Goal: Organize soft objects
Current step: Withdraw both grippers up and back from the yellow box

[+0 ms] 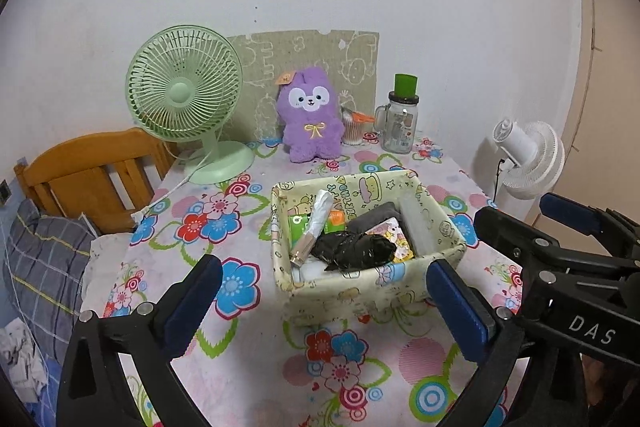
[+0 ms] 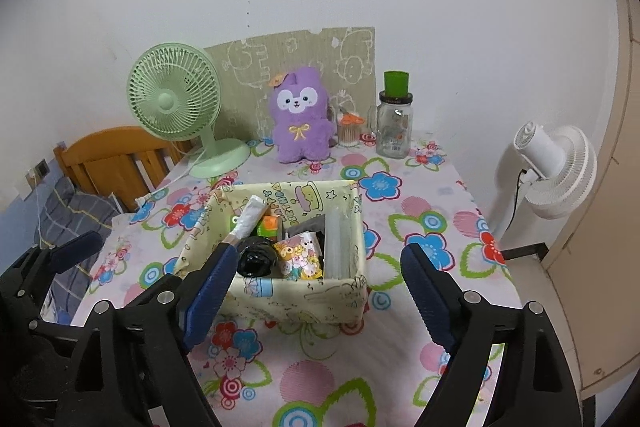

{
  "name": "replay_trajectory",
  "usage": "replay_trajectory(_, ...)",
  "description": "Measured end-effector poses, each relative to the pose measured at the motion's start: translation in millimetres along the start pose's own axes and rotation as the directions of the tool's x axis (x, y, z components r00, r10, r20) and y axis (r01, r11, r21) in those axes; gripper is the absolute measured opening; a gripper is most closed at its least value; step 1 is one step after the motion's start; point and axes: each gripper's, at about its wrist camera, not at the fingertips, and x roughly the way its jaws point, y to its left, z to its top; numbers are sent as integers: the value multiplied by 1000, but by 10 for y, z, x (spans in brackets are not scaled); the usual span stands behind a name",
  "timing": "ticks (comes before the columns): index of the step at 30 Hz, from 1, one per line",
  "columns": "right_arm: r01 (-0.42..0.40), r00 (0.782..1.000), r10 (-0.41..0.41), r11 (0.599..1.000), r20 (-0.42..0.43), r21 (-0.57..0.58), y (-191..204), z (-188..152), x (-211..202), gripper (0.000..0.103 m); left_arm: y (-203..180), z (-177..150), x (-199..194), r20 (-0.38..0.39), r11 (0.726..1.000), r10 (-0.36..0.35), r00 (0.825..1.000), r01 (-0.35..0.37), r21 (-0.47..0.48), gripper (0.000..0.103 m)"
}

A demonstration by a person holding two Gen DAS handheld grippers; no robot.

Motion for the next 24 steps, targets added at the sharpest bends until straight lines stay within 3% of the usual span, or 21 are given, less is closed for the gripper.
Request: replay_trajectory(24, 26, 992, -26, 1000, 127, -2, 75, -290, -766, 99, 33, -328, -725, 95, 999, 30, 995, -26, -38, 103)
